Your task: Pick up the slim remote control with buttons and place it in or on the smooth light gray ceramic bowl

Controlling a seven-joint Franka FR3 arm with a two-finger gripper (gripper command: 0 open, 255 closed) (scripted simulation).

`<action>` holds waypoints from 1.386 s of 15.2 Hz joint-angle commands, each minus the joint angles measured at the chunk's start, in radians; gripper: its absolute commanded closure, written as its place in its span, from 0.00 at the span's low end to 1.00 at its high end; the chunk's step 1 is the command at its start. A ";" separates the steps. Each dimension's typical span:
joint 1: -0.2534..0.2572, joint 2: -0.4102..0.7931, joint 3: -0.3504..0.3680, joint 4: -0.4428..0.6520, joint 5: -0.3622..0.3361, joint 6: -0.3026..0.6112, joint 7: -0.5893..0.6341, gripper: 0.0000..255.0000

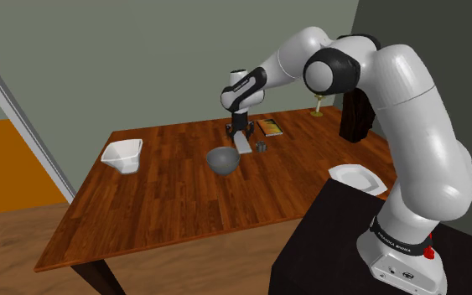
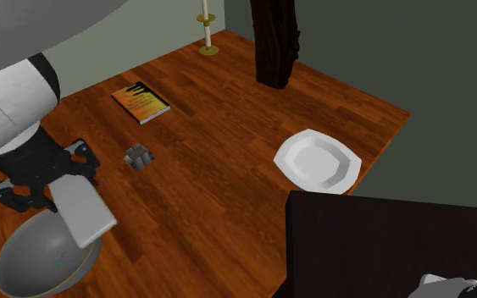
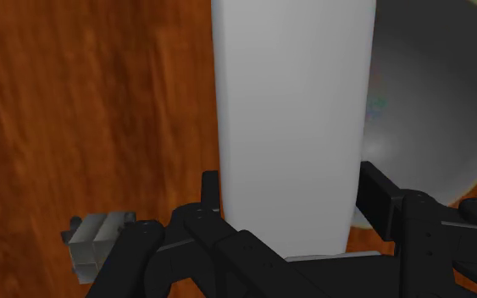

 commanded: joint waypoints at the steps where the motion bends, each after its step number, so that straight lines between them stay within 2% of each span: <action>1: 0.026 0.033 0.008 0.066 -0.002 -0.032 0.043 1.00; 6: 0.074 0.143 0.025 0.262 -0.005 -0.116 0.131 1.00; 21: 0.066 0.255 0.039 0.266 0.009 -0.008 0.124 1.00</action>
